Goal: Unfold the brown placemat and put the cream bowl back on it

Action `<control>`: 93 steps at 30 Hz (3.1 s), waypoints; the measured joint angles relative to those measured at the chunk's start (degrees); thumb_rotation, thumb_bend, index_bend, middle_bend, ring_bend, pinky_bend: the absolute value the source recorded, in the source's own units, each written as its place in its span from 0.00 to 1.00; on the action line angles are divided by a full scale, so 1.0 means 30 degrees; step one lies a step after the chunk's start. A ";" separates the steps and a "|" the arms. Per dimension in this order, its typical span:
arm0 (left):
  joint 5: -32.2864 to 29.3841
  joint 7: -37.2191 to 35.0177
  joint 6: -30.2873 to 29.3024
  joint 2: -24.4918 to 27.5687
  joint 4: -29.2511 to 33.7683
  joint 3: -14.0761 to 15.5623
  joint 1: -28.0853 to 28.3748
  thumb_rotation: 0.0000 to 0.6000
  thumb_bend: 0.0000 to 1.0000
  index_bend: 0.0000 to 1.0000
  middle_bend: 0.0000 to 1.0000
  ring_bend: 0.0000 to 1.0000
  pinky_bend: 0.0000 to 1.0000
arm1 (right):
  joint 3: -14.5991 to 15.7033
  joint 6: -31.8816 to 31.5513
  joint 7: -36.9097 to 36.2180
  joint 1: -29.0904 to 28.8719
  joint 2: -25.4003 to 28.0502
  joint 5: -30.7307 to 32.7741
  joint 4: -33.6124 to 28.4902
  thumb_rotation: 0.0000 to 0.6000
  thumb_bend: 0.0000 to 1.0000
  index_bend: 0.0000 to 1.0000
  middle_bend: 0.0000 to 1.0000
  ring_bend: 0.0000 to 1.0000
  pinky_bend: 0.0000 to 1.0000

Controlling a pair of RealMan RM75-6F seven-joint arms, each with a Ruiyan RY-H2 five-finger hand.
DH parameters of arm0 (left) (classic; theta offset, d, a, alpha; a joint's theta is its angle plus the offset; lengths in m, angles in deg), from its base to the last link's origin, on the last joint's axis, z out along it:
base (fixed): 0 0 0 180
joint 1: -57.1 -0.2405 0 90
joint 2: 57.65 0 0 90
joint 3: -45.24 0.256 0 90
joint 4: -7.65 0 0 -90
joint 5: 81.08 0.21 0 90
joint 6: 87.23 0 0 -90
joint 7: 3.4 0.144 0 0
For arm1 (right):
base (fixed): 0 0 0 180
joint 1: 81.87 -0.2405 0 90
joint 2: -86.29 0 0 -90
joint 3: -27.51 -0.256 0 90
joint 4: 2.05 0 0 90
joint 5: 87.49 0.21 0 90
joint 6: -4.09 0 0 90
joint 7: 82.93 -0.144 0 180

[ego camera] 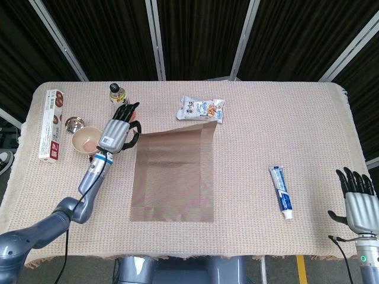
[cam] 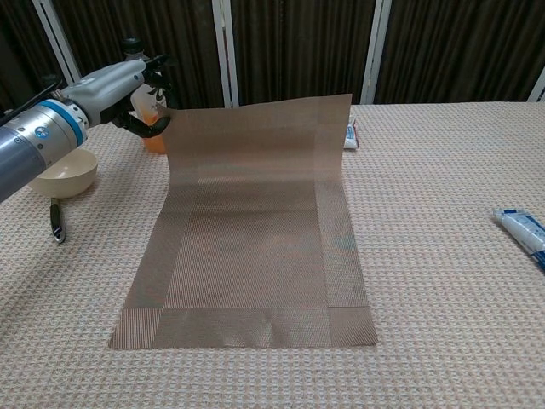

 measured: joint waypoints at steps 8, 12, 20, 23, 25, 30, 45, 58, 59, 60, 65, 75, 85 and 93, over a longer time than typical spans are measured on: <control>0.0583 -0.0840 -0.1172 -0.0726 -0.1498 0.0323 0.0168 1.00 0.00 0.00 0.00 0.00 0.00 | -0.0011 0.0032 0.0092 -0.0016 -0.0042 0.0077 -0.0008 1.00 0.00 0.00 0.00 0.00 0.00; 0.1375 -0.1276 -0.2732 -0.0850 -0.1964 0.0648 0.0194 1.00 0.00 0.00 0.00 0.00 0.00 | -0.0015 0.0018 0.0063 -0.0011 -0.0028 0.0072 -0.0024 1.00 0.00 0.00 0.00 0.00 0.00; 0.2787 -0.1669 -0.5356 0.0143 -0.1012 0.1406 -0.0018 1.00 0.00 0.00 0.00 0.00 0.00 | 0.0040 -0.0090 -0.0118 0.0034 0.0091 -0.0108 -0.0215 1.00 0.00 0.00 0.00 0.00 0.00; 0.2922 -0.1141 -0.5554 0.1232 0.0386 0.1637 -0.0366 1.00 0.00 0.00 0.00 0.00 0.00 | 0.0097 -0.0069 -0.0263 0.0032 0.0219 -0.0261 -0.0408 1.00 0.00 0.00 0.00 0.00 0.00; 0.2842 -0.0435 -0.5584 0.2064 0.1539 0.1725 -0.0704 1.00 0.00 0.00 0.00 0.00 0.00 | 0.0157 -0.0059 -0.0373 0.0003 0.0337 -0.0502 -0.0602 1.00 0.00 0.00 0.00 0.00 0.00; 0.1861 0.2669 -0.5570 0.5086 0.6335 0.1881 -0.2159 1.00 0.00 0.00 0.00 0.00 0.00 | 0.0462 0.0070 -0.0339 -0.0256 0.0677 -0.1635 -0.0954 1.00 0.00 0.00 0.00 0.00 0.00; -0.4501 1.0067 -0.6868 1.3104 1.8540 0.2946 -0.8563 1.00 0.00 0.00 0.00 0.00 0.00 | 0.1033 0.3543 -0.1527 -0.3222 0.1369 -0.4552 -0.2413 1.00 0.00 0.00 0.00 0.00 0.00; -0.4520 1.1188 -0.9653 1.3777 2.0700 0.3476 -1.0818 1.00 0.00 0.00 0.00 0.00 0.00 | 0.1563 0.7539 -0.2915 -0.7298 -0.0276 -0.7959 -0.2941 1.00 0.00 0.00 0.00 0.00 0.00; -0.4475 1.1199 -0.9633 1.3900 2.0758 0.3474 -1.0913 1.00 0.00 0.00 0.00 0.00 0.00 | 0.1588 0.7800 -0.2975 -0.7602 -0.0489 -0.8153 -0.3018 1.00 0.00 0.00 0.00 0.00 0.00; -0.4410 1.1197 -0.9628 1.3934 2.0761 0.3468 -1.0940 1.00 0.00 0.00 0.00 0.00 0.00 | 0.1605 0.8009 -0.3000 -0.7876 -0.0722 -0.8326 -0.3061 1.00 0.00 0.00 0.00 0.00 0.00; -0.3806 1.0941 -0.9638 1.3950 2.0601 0.3423 -1.1045 1.00 0.00 0.00 0.00 0.00 0.00 | 0.1641 0.8969 -0.2424 -0.8862 -0.2250 -0.8849 -0.2674 1.00 0.00 0.00 0.00 0.00 0.00; -0.3356 1.0532 -0.9422 1.3909 2.0450 0.3283 -1.1235 1.00 0.00 0.00 0.00 0.00 0.00 | 0.1643 0.9741 -0.0145 -0.9995 -0.4975 -0.9435 -0.1341 1.00 0.00 0.02 0.00 0.00 0.00; -0.3301 1.0557 -0.8936 1.3725 2.0215 0.3238 -1.1217 1.00 0.00 0.00 0.00 0.00 0.00 | 0.1326 1.0321 0.1339 -1.0519 -0.6676 -0.8810 0.0477 1.00 0.00 0.04 0.00 0.00 0.00; -0.3235 1.0567 -0.8794 1.3626 2.0138 0.3088 -1.1302 1.00 0.00 0.00 0.00 0.00 0.00 | 0.1578 0.9920 0.1918 -1.0456 -0.7207 -0.8405 0.1159 1.00 0.00 0.04 0.00 0.00 0.00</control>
